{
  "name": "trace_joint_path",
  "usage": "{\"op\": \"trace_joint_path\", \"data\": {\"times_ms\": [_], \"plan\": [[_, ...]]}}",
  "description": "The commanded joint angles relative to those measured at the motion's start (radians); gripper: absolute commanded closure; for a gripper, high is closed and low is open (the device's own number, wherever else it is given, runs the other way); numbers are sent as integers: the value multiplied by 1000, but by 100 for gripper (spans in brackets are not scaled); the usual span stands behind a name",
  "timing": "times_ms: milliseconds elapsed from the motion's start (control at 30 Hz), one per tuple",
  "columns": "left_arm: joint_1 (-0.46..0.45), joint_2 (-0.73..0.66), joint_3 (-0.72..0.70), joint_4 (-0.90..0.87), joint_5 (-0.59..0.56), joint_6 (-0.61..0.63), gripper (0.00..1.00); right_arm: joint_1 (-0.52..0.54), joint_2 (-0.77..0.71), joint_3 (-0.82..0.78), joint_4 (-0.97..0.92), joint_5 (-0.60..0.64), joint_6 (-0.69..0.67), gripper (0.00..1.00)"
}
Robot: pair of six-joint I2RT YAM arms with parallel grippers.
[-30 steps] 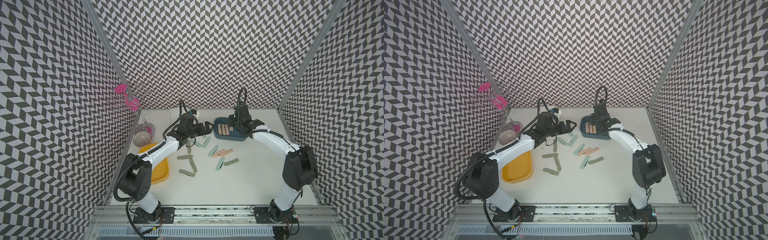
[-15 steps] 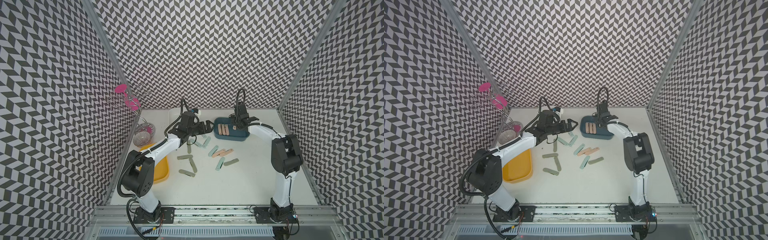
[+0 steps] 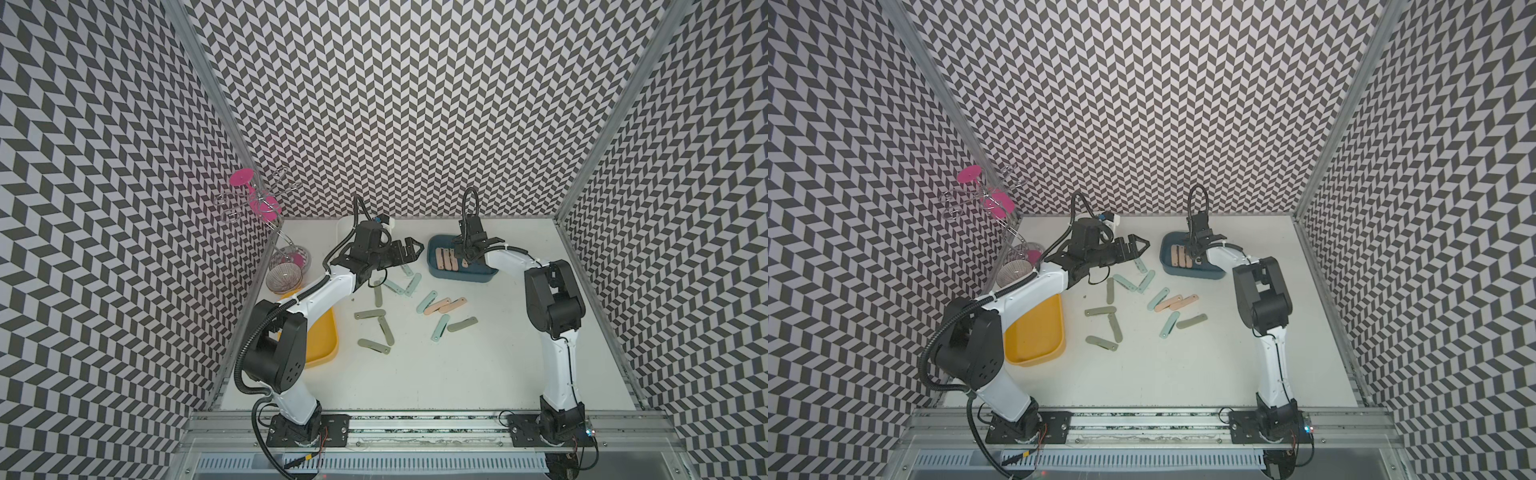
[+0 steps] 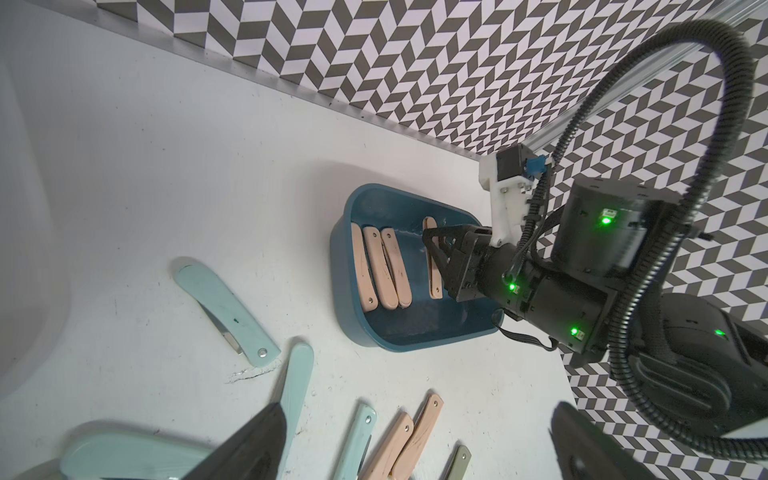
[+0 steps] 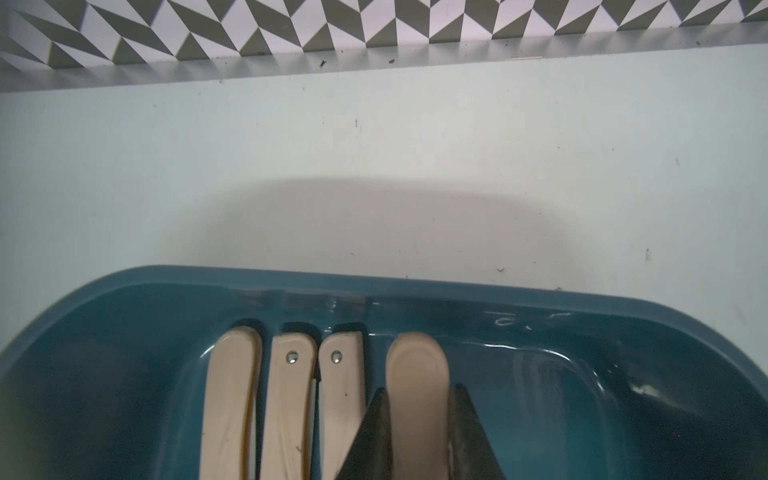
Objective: Place the fruit knives into the storage box by color
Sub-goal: Place the fruit knife in the storage box.
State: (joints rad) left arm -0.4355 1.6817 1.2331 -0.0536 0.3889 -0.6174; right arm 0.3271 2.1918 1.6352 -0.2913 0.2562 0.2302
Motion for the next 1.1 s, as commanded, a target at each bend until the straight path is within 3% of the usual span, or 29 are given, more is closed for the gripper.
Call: {"op": "trace_joint_path", "data": {"times_ms": [0,533,800,1067], "plan": [[9,15,0,15,16,16,0,4,32,41,32,12,-27,82],[16,19,1,15,19,11,0,4,102,71,26,-8,-33,77],[16,15,1,4,14,13,0,1,76,113,-26,-15,-17,53],[15,0,-16,-15,8,18,1,1,-51,83,-65,-39,8,41]]}}
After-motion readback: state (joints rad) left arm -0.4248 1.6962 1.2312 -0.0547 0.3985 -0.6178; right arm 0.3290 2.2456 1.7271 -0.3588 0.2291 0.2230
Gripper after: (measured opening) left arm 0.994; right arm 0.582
